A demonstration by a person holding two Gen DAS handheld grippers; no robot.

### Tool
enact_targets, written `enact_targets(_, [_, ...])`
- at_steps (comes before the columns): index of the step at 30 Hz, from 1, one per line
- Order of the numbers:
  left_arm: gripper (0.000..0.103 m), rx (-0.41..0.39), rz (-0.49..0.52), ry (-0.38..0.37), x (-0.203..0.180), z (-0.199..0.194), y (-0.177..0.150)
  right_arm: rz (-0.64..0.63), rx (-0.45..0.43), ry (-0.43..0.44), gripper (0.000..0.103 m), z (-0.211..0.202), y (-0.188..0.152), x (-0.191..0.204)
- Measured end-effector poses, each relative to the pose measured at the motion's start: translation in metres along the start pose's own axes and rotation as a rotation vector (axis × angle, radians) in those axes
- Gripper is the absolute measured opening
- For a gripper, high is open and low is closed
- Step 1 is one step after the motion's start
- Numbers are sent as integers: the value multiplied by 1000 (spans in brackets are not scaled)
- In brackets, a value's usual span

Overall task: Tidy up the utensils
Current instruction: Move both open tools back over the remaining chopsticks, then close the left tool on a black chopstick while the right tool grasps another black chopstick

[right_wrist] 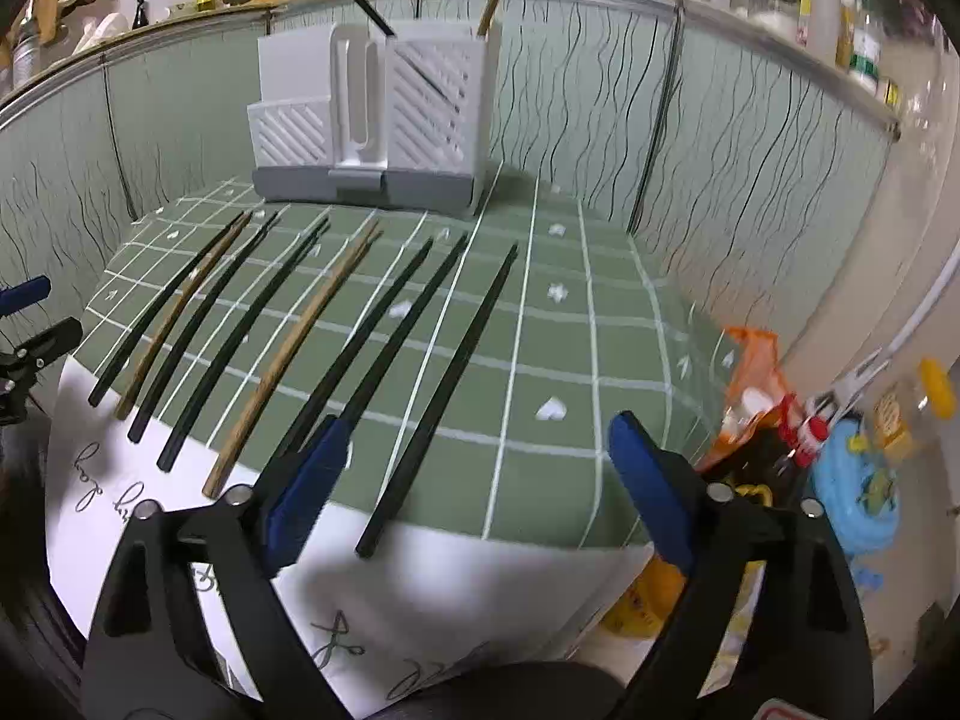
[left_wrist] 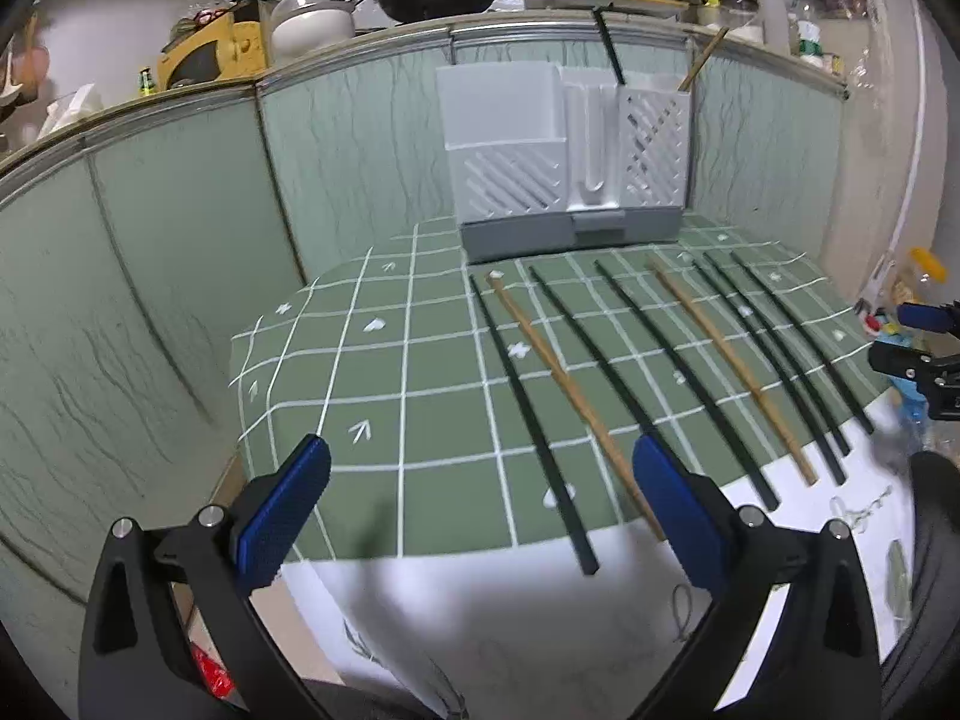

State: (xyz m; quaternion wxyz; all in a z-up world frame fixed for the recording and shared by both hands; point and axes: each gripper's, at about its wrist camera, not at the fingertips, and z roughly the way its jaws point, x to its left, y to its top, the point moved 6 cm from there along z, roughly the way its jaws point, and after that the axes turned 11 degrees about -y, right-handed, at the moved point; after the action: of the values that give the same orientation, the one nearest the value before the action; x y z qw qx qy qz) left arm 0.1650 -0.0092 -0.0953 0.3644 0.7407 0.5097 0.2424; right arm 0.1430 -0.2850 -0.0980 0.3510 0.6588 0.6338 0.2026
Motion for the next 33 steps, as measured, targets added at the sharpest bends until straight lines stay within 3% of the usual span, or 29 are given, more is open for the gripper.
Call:
enact_targets(5, [83,47,-11,30,-3,9,-12,-7,46,11,69,5,-12,8])
enact_targets(9, [75,78,-37,-15,-9,18,-22,-8,62,21,62,8,-17,15])
enact_targets(16, [46,95,-73,-23,-14,29,-28,-19,75,16,50,20,-21,29])
enact_targets(19, [35,99,-64,-5,-16,33,-29,-15,54,-6,42,22,-21,32])
enact_targets(22, [25,96,-72,2,-15,31,-30,13,45,-30,28,23,-21,30])
enact_targets(26, [19,91,-43,23,-21,29,-32,43,42,-34,21,23,-23,31])
enact_targets(33, [6,62,-79,13,-18,27,-32,98,42,-25,8,21,-27,27])
